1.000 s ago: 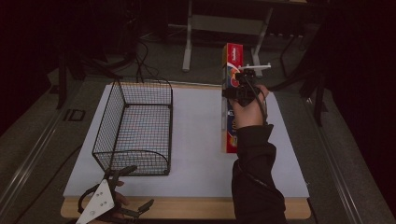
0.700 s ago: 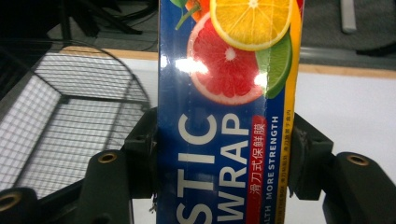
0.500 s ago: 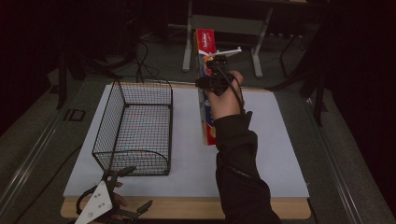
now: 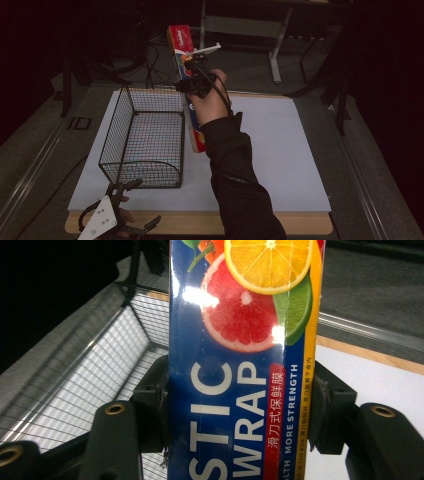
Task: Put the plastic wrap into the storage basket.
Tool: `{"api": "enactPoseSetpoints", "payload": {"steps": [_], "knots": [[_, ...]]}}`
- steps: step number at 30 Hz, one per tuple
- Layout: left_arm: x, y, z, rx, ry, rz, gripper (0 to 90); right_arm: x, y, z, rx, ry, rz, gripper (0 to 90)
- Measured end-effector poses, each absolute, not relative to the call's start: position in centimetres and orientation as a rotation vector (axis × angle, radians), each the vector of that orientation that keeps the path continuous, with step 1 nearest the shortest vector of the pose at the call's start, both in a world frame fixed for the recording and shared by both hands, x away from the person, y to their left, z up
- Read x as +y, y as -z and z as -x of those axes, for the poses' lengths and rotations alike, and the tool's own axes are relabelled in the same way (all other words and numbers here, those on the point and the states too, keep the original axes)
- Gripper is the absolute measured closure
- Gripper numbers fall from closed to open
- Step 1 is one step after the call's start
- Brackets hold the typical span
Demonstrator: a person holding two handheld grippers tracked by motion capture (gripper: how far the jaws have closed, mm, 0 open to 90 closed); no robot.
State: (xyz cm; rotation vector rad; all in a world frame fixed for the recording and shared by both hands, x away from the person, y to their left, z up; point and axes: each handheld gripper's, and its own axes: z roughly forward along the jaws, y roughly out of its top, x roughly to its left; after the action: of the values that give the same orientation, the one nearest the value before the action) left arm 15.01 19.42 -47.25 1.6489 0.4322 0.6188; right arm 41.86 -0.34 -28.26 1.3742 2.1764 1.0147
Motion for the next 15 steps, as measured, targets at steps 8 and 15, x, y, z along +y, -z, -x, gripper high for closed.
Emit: {"api": "enactPoseSetpoints", "payload": {"steps": [8, 15], "knots": [[19.5, 47.3, -15.0, 0.43, -0.619, -1.649, 0.1, 2.2, 27.6, -41.5, 2.248, -1.07, -1.296, 39.9], [19.6, 47.3, -14.9, 0.43, -0.62, -1.649, 0.2, 4.4, 27.8, -41.1, 2.3, -1.116, -1.238, 39.9]]}}
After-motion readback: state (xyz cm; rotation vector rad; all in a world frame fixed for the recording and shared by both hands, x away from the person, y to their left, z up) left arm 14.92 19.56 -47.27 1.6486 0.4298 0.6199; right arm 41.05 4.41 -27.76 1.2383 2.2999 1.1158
